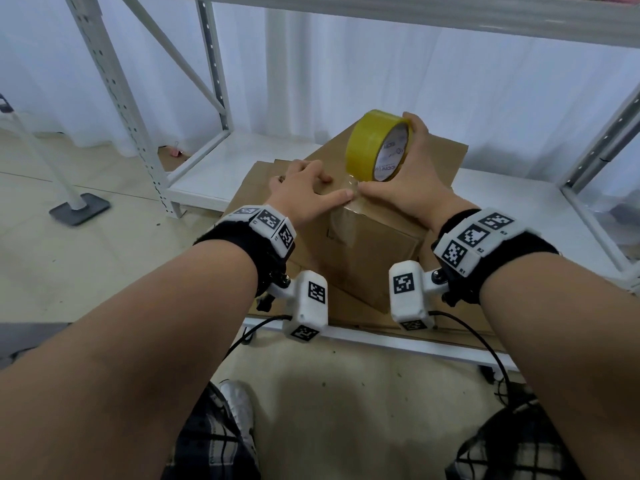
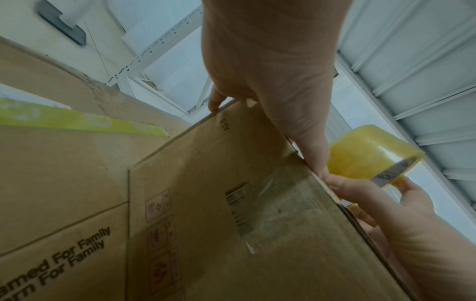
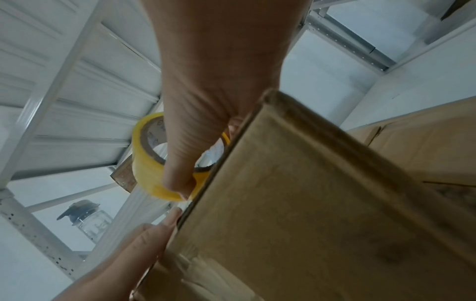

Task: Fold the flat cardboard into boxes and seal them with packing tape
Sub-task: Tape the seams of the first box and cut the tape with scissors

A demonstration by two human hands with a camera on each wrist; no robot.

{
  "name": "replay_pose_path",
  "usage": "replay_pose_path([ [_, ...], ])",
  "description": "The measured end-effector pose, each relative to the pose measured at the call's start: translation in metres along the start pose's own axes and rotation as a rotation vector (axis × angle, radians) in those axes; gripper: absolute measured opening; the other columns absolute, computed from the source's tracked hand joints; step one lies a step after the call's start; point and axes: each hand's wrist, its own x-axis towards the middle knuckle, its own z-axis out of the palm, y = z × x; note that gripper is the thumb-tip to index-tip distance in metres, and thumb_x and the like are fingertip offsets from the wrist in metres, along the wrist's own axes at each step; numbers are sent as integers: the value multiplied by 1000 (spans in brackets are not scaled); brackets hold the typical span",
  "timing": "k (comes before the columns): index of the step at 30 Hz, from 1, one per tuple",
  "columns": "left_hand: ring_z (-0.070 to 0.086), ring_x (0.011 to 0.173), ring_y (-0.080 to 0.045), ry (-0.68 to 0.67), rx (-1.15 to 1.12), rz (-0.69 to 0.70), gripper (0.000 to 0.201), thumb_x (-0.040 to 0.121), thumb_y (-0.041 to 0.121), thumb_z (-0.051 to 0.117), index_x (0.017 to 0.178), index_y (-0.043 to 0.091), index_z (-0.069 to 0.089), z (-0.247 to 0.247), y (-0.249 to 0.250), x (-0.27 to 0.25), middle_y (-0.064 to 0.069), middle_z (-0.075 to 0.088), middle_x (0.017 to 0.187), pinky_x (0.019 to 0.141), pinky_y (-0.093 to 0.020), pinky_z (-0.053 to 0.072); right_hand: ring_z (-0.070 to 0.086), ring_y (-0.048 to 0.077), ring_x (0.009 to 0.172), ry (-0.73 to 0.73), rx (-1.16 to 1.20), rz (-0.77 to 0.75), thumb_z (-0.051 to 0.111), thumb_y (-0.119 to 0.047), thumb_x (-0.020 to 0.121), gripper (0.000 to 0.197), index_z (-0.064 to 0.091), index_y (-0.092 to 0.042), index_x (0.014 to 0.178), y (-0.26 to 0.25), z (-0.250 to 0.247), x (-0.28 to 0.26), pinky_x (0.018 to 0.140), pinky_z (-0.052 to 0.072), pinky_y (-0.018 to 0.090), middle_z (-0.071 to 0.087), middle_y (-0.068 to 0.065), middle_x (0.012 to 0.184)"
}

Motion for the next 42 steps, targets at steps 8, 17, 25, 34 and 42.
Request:
replay_pose_path([
  [8,42,120,-27,4,-50,-59,51,70,72,62,98,32,51,3,2,2,5,38,115,110,-46,27,37,17,133,3,-1,53,86,-50,50,117,15,-31,141,2,0,4,111,36,44,34,0,143],
  [17,40,124,-29,3,-16,-64,45,75,68,63,99,33,49,5,2,4,4,39,123,111,-45,21,37,21,133,6,-11,147,83,-58,56,113,17,-27,142,-9,-3,10,111,35,46,36,2,142],
  [25,37,126,-31,-21,5,-69,43,77,66,61,102,33,49,3,1,2,3,40,130,106,-40,22,36,17,125,112,-122,-16,88,-31,64,101,24,-23,142,-5,-8,9,107,35,34,33,4,136],
  [34,36,129,-35,-53,235,-124,56,70,79,54,104,35,47,-5,18,6,0,42,131,111,-61,14,32,19,134,80,-107,-29,90,-32,62,110,18,-27,145,8,-10,12,113,32,39,26,6,144],
  [42,30,132,-37,-101,349,-187,86,72,81,51,134,24,35,-10,32,11,-5,32,138,104,-52,28,30,18,136,94,-87,-27,90,-33,62,111,17,-27,145,10,-8,12,114,31,38,25,5,146],
])
